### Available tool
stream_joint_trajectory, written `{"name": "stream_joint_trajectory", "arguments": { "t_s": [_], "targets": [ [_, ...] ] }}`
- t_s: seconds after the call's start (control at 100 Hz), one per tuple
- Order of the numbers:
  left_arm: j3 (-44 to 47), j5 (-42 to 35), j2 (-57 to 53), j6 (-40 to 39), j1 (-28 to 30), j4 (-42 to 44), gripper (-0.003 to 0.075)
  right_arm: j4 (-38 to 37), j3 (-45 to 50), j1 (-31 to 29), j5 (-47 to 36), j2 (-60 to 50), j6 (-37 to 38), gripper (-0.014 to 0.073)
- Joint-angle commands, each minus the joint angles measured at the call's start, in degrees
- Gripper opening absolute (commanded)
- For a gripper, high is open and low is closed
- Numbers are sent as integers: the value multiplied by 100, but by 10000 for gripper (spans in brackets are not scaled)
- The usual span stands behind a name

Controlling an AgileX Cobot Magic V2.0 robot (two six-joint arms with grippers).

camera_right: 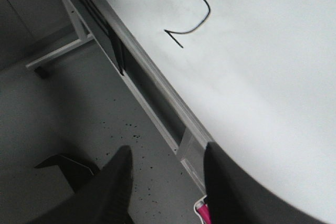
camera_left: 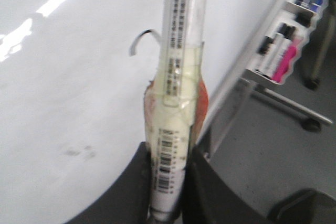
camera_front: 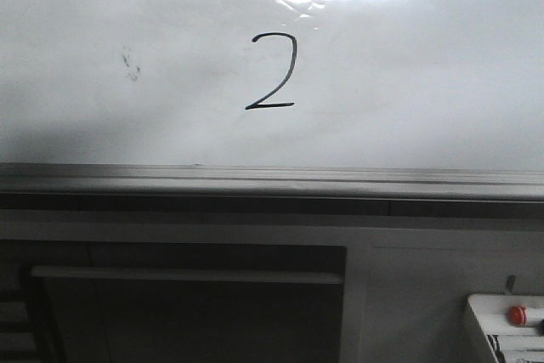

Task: Write number 2 on whiteboard

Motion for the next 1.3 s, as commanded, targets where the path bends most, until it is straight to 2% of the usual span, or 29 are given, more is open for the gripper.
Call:
{"name": "stream_joint_trajectory", "arguments": {
  "t_s": [0.0,0.08,0.16,0.26,0.47,0.72,0.84,1.01,1.08,1.19,1.29],
  "targets": [
    [354,-1065,-359,-640,404,-85,-18,174,166,-135,-364,-376,91,279],
    [857,-1875,-488,-943,772,-180,-18,176,459,-145,-520,-660,189,279],
    [1306,-2553,-462,-978,1081,-743,-18,184,670,-145,-589,-833,223,279],
    [1569,-3091,-299,-978,1175,-1059,-18,214,821,-145,-591,-891,259,279],
    [1570,-3435,263,-968,1175,-1059,-18,279,886,-145,-627,-880,274,279],
    [1348,-3463,757,-968,1175,-1068,-8,353,886,-145,-627,-880,274,279],
    [1318,-3441,817,-968,1175,-1068,78,406,886,-145,-627,-880,274,279],
    [1318,-3357,805,-968,1175,-1047,314,432,886,-145,-627,-880,350,279],
    [1318,-3228,742,-968,1175,-1047,383,432,886,-145,-627,-880,499,279],
    [1308,-2844,519,-968,1240,-793,412,164,886,-145,-627,-880,973,279],
    [1247,-2007,191,-968,1463,-454,412,-325,886,-145,-636,-880,1737,279]
  ]
}}
